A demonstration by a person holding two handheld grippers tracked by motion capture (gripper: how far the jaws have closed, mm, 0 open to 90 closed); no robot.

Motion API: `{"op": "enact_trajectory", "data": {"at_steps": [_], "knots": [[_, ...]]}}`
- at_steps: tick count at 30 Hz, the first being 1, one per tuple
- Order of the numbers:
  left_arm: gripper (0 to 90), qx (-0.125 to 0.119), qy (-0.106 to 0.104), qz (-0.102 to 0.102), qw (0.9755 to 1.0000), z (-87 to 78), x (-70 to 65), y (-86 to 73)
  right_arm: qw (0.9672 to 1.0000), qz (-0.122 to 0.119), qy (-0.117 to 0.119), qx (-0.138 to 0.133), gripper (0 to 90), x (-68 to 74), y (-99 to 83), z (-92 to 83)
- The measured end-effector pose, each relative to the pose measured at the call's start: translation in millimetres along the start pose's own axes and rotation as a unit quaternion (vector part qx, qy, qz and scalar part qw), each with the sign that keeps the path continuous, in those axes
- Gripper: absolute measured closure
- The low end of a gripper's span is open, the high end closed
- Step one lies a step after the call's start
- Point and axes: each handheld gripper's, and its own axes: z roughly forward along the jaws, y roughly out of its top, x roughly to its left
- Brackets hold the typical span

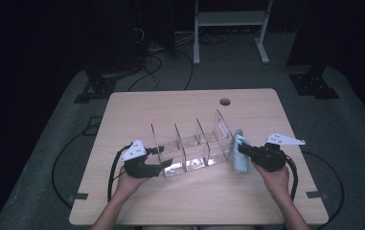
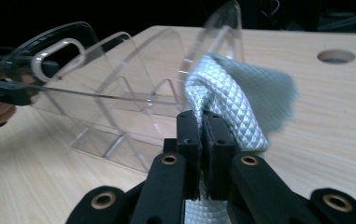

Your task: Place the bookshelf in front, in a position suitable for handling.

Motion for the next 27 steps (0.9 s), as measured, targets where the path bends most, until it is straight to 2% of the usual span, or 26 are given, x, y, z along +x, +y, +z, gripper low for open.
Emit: {"op": "enact_trajectory", "data": {"at_steps": [4, 7, 10, 13, 19, 23, 25, 27], "knots": [[38.0, 0.001, -0.001, 0.001, 1.0000, 2.6, -2.5, 0.8, 0.9997, -0.021, 0.005, -0.008, 86.3, 9.4, 8.7, -3.4], [38.9, 0.001, -0.002, 0.004, 1.0000, 2.6, -4.7, 0.5, 0.9997, -0.025, 0.004, -0.005, 86.3, 9.6, 11.6, 3.0], [39.5, 0.001, -0.002, 0.009, 1.0000, 1.4, -6.0, -0.3, 0.9995, -0.027, -0.009, 0.010, 86.2, 5.0, 6.0, 14.9], [40.1, 0.000, 0.000, 0.011, 0.9999, 0.9, -6.8, -0.6, 0.9998, -0.014, -0.011, 0.013, 86.2, -1.2, -2.5, 22.3], [41.1, 0.001, 0.001, 0.013, 0.9999, 1.6, -7.9, -0.9, 0.9982, -0.011, -0.027, 0.053, 86.1, -9.8, -19.6, 39.4], [42.5, 0.001, -0.003, 0.023, 0.9997, 2.0, -8.2, -1.6, 0.9984, -0.015, -0.035, 0.040, 86.0, -9.4, -14.7, 36.3], [42.7, -0.001, -0.003, 0.023, 0.9997, 2.3, -8.6, -2.0, 0.9986, -0.026, -0.039, 0.024, 86.0, -5.2, -7.5, 30.7], [42.7, -0.001, -0.002, 0.023, 0.9997, 2.4, -8.9, -2.1, 0.9984, -0.030, -0.043, 0.021, 86.0, -4.3, -5.3, 29.7]]}}
